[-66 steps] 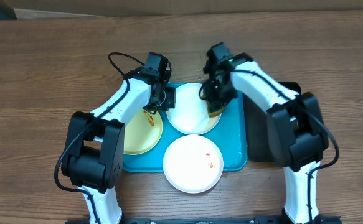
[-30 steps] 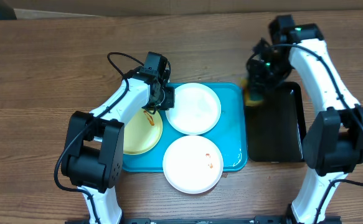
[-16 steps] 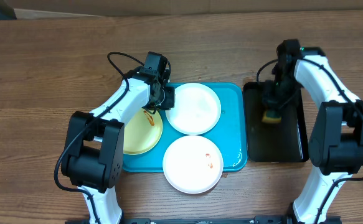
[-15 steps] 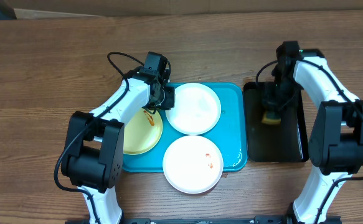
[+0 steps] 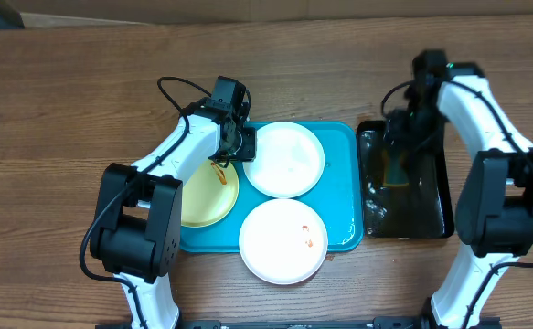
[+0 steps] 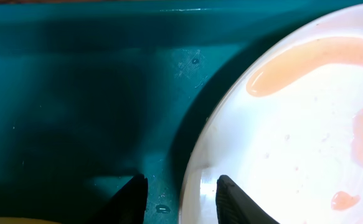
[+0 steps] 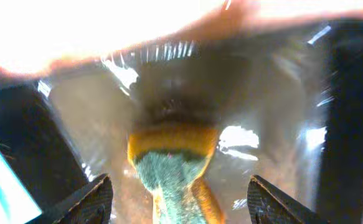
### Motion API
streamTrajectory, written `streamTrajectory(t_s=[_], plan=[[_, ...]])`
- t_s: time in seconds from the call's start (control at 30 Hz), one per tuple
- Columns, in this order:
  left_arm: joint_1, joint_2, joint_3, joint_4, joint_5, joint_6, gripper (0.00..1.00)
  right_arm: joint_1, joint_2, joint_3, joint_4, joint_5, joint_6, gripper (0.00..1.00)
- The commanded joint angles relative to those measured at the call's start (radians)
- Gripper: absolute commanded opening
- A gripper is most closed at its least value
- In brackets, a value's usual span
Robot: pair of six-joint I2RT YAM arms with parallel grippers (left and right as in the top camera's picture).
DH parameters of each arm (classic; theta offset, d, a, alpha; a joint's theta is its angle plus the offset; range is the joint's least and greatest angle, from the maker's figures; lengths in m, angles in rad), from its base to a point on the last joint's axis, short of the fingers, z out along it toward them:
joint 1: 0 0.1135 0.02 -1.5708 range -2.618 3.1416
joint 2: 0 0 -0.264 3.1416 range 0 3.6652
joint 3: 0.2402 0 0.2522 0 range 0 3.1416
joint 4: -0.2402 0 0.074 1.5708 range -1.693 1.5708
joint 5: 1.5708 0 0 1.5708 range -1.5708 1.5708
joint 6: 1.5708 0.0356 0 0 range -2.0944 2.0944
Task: Clean dirty plates on tray and stack at the side
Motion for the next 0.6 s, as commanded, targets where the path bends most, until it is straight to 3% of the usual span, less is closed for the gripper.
streamTrajectory(t_s=[0.0,0.1,0.2,0.3,0.47,0.57], plan=[[-0.002,0.019,0.006,-0.001,-0.003,0.009,0.38,-0.075,-0.008,0.071,-0.002,0.004,-0.004,0.73],[-0.002,0.019,0.006,0.002,-0.003,0.009,0.37,-0.136,-0.008,0.077,0.002,-0.002,-0.002,0.8],[-0.002,0.02,0.006,0.003,-0.003,0.009,0.27,-0.188,-0.008,0.076,-0.021,-0.006,0.039,0.88],[-0.004,0.037,0.006,0.018,-0.003,0.009,0.24,-0.222,-0.008,0.076,-0.047,-0.027,0.058,1.0],[-0.005,0.048,0.006,0.021,-0.003,0.009,0.14,-0.241,-0.008,0.076,-0.016,-0.027,0.057,1.0],[-0.005,0.048,0.006,0.019,-0.003,0.009,0.15,-0.241,-0.008,0.076,0.005,-0.028,0.058,1.0]])
